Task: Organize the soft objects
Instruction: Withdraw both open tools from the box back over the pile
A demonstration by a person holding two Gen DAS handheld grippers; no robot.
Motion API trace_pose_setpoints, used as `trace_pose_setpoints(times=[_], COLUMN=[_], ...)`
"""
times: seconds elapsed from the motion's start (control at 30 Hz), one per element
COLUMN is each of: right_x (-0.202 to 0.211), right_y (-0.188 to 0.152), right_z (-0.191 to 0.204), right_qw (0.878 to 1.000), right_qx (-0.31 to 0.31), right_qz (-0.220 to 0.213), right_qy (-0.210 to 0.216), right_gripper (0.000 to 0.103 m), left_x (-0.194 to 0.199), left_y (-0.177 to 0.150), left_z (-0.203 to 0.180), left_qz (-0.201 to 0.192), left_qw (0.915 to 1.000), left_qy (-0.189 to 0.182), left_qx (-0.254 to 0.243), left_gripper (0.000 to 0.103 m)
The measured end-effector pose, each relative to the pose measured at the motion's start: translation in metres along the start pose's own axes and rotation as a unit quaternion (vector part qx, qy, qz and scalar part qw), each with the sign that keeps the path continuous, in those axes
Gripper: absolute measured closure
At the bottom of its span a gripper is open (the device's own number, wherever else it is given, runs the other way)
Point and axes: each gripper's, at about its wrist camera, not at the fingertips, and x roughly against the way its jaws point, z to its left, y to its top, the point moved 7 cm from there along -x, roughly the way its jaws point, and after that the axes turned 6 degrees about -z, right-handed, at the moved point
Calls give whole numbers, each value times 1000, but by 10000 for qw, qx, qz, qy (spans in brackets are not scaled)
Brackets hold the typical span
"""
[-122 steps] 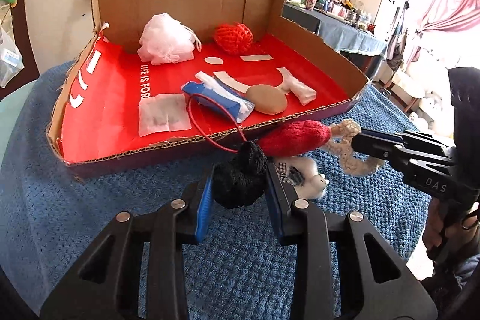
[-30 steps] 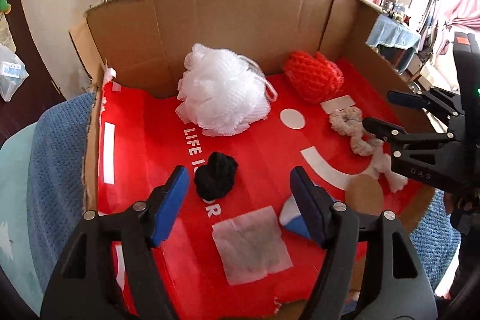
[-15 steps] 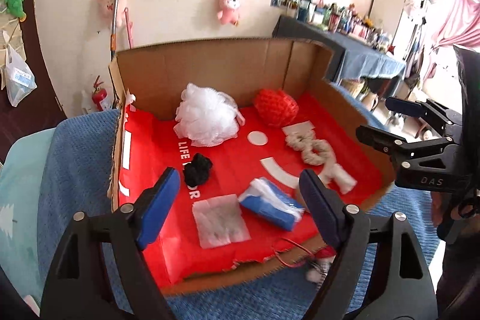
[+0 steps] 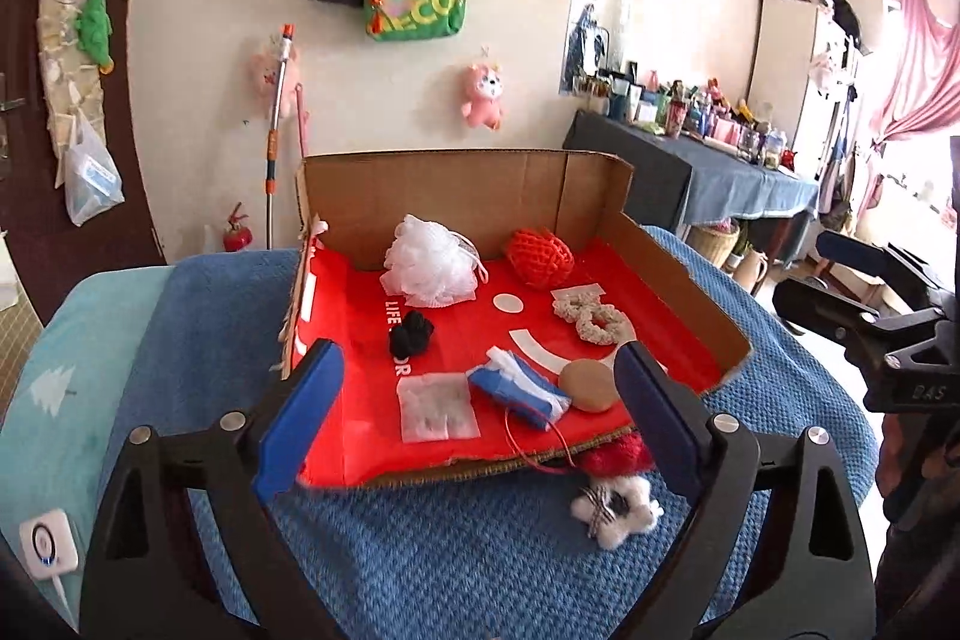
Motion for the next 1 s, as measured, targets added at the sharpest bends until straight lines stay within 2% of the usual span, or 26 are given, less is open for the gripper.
trace_pose_setpoints(times=[0.27, 0.5, 0.63, 1.0], right_x=[35, 43, 40, 21], right_y=[-36, -75, -97, -148], right_z=[4, 12, 12, 14], right_qw=[9996, 9997, 9992, 9961], right_qx=[-220, -231, -377, -644], right_qz=[-183, -79, 72, 583], right_qy=[43, -3, 74, 152], right_gripper=[0, 0, 0, 0], left_x=[39, 47, 40, 18], left_y=[-34, -65, -84, -131], left_z=[-11, -20, -24, -23], left_qz=[-359, -347, -192, 395], left_qw=[9989, 9990, 9992, 9989], left_qy=[250, 272, 303, 238], left_qx=[-138, -111, -172, 46], left_gripper=[7, 5, 5, 5])
